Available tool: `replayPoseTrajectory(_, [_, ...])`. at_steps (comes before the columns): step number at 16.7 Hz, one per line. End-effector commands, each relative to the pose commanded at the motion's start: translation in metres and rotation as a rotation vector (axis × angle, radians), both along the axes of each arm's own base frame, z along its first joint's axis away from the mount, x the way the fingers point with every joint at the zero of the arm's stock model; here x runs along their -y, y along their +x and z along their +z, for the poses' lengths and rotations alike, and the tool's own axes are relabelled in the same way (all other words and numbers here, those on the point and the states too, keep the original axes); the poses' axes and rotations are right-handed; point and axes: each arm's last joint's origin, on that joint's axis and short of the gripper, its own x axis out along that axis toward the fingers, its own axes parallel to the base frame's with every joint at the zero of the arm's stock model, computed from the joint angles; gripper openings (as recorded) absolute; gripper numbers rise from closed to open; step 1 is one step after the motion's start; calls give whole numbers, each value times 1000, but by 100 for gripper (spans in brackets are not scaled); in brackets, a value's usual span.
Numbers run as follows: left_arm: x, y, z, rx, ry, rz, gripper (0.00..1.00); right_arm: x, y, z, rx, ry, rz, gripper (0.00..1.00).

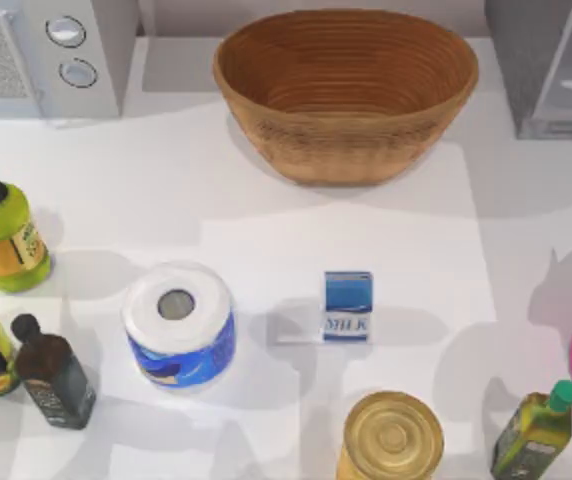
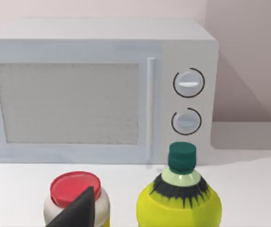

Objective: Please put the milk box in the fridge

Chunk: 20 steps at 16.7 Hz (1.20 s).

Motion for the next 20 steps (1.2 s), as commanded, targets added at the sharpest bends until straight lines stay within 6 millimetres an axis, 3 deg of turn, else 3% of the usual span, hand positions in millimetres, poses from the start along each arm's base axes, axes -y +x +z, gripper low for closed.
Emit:
replayPoseTrajectory(3, [0, 0, 0, 0, 0, 0, 100, -24, 34, 24, -112, 104, -9, 100])
replayPoseTrajectory(5, [0, 0, 0, 0, 0, 0, 100, -51, 62, 28, -204, 140, -11, 100])
replayPoseTrajectory(7, [0, 0, 0, 0, 0, 0, 100, -86, 87, 20, -300, 143, -8, 100])
replayPoseTrajectory(10, [0, 0, 0, 0, 0, 0, 100, -149, 111, -11, -432, 85, 10, 100])
replayPoseTrajectory(12, [0, 0, 0, 0, 0, 0, 100, -190, 112, -40, -502, 17, 30, 100])
replayPoseTrajectory(15, [0, 0, 0, 0, 0, 0, 100, -238, 96, -82, -570, -98, 67, 100])
replayPoseTrajectory(17, [0, 0, 0, 0, 0, 0, 100, -257, 82, -102, -593, -163, 90, 100])
replayPoseTrajectory(20, [0, 0, 0, 0, 0, 0, 100, -265, 72, -116, -608, -212, 104, 100])
